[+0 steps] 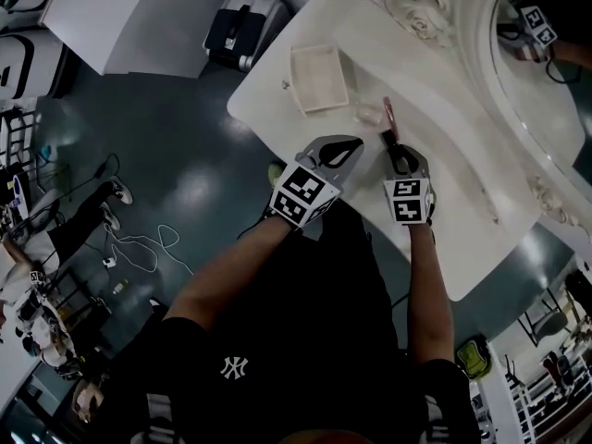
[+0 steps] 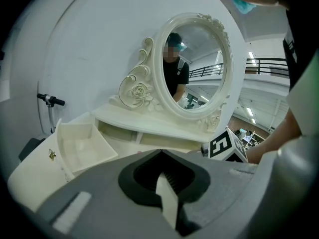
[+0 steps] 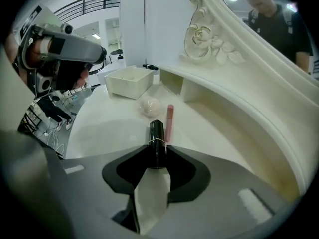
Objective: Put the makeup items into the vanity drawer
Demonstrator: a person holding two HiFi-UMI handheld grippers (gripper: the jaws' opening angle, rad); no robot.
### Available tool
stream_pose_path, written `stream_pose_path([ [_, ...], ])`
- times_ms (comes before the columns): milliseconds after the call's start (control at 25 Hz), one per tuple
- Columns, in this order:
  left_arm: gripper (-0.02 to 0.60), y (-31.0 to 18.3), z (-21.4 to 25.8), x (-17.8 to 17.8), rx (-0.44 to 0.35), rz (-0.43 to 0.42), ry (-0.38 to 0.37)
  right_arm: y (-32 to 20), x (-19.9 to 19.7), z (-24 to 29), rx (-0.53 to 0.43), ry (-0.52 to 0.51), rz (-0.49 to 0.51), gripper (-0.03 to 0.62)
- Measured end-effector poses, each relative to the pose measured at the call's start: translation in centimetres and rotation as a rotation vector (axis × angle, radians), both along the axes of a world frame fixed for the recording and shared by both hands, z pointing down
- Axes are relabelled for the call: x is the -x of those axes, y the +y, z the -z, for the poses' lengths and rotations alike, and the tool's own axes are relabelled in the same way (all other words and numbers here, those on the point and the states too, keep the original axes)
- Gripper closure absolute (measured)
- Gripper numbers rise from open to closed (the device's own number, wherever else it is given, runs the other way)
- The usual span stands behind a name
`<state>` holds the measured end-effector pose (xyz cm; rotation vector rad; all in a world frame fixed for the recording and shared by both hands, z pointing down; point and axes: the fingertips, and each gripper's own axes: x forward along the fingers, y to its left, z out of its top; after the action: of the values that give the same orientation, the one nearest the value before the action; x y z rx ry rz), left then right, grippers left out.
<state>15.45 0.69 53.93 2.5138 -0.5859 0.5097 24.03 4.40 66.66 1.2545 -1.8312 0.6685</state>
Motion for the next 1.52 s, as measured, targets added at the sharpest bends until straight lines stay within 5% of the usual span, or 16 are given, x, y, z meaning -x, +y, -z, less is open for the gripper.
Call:
stream_pose_path([
  [640, 0.581, -1.8, 0.5, 2.1, -0.004, 0.073, 0.014, -2.5, 2.7, 6.1, -0.099, -0.104, 0.013, 0.464],
  [1080, 0.581, -3.5, 1.7, 4.5, -0.036, 0.144, 0.023, -7.6, 7.8, 11.3, -0.206, -0.241, 0.034, 0.464],
  [1520, 0.581, -6.1, 1.7, 9.4, -0.04, 0.245, 0.011, -12.7, 14.3, 8.4, -0.144, -0.3, 0.041, 0.462],
])
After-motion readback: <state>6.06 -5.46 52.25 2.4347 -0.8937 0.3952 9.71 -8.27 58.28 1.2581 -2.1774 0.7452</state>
